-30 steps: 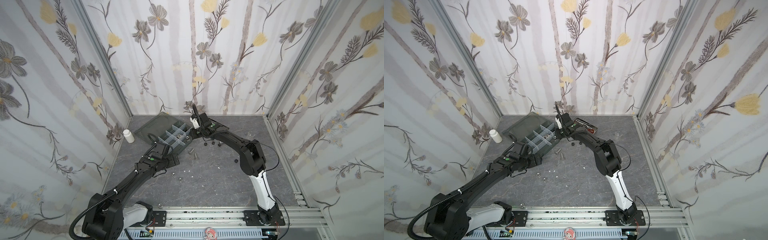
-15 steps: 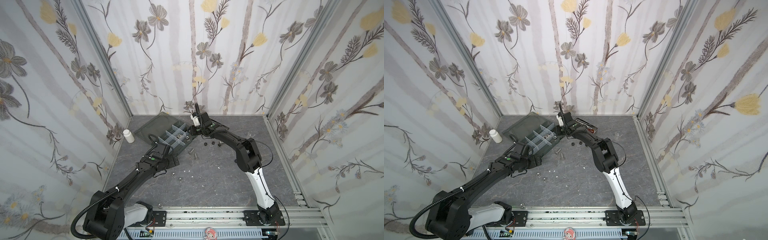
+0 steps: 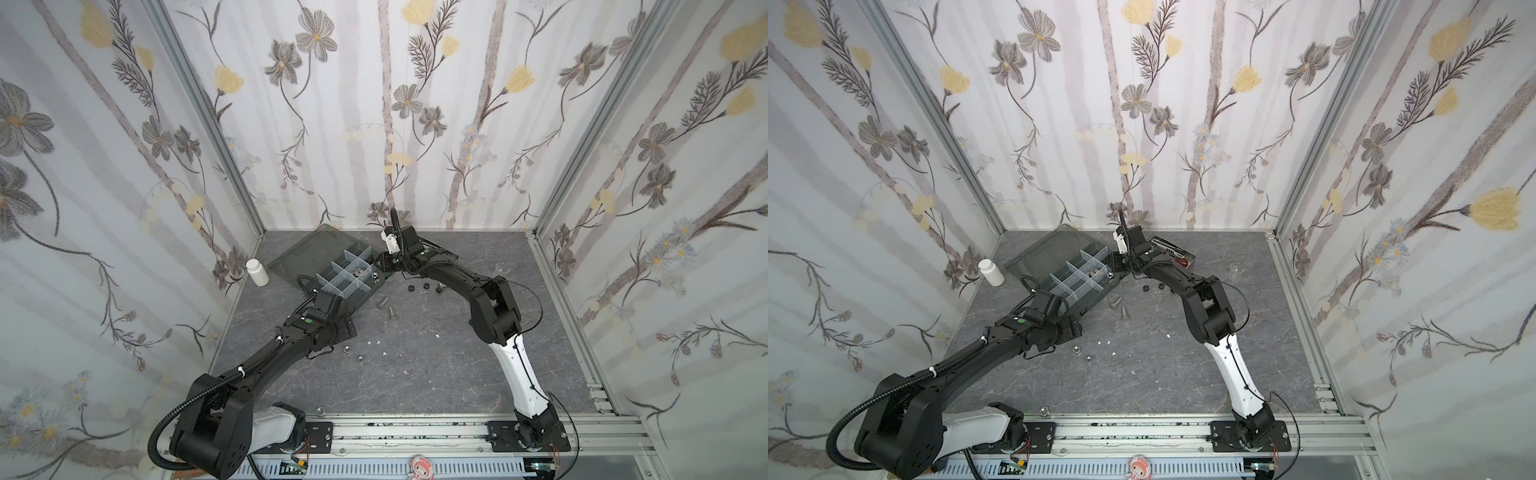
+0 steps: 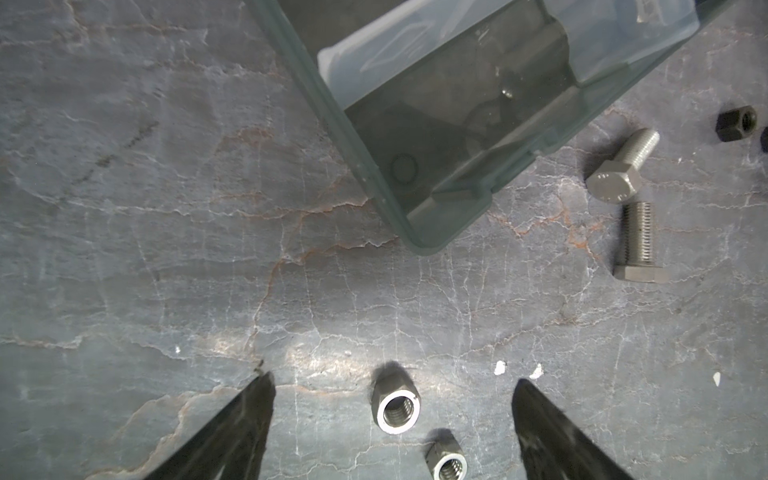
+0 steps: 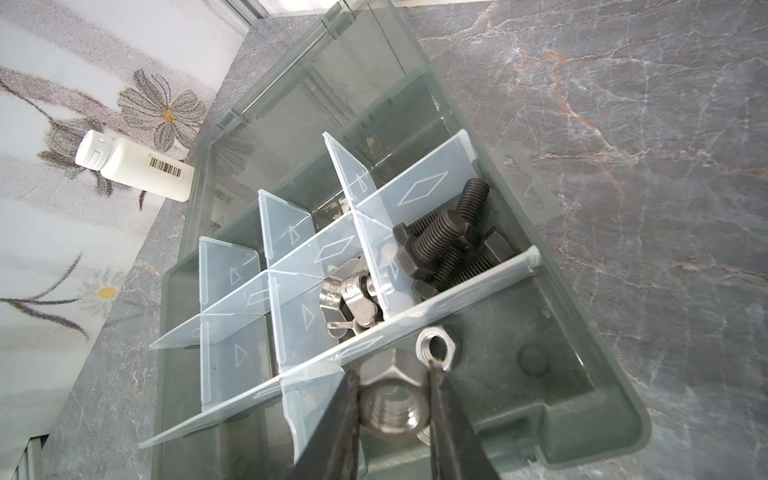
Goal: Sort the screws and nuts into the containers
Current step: 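Open the right gripper to drop the hex nut into the compartment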
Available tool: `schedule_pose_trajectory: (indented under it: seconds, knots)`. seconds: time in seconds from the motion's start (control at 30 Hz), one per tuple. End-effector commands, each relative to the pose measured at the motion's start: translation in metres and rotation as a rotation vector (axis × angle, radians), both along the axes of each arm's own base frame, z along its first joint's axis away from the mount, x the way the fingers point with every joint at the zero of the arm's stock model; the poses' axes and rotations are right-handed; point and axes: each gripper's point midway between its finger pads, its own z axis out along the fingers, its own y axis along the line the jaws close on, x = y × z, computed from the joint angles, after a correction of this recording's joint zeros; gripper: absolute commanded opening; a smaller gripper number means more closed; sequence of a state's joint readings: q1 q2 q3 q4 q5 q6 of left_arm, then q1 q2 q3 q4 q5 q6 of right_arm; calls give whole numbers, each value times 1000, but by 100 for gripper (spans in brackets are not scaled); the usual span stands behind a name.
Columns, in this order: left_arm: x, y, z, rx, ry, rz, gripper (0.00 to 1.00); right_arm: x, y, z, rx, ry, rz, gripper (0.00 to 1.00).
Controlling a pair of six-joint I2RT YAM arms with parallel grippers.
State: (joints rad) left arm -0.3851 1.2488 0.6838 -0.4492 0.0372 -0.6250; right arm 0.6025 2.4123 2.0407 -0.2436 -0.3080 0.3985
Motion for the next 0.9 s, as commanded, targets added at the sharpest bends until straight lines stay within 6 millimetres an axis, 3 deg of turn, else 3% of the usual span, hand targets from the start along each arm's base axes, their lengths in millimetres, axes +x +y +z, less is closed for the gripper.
schedule_pose_trajectory:
  seconds: [0.0, 0.23, 0.57, 0.87]
  knots:
    - [5, -2, 2, -12, -18, 11, 88, 1, 1, -3, -2, -5, 8, 39]
    - [6, -2, -8, -3, 11, 11, 79, 2, -2, 10, -7, -27, 6, 55]
    - [8, -14, -18, 15, 51, -25, 62, -12, -23, 49, -1, -89, -3, 57]
    - [-5, -16, -29, 54, 92, -39, 58, -35, -41, 87, 47, -158, -16, 57]
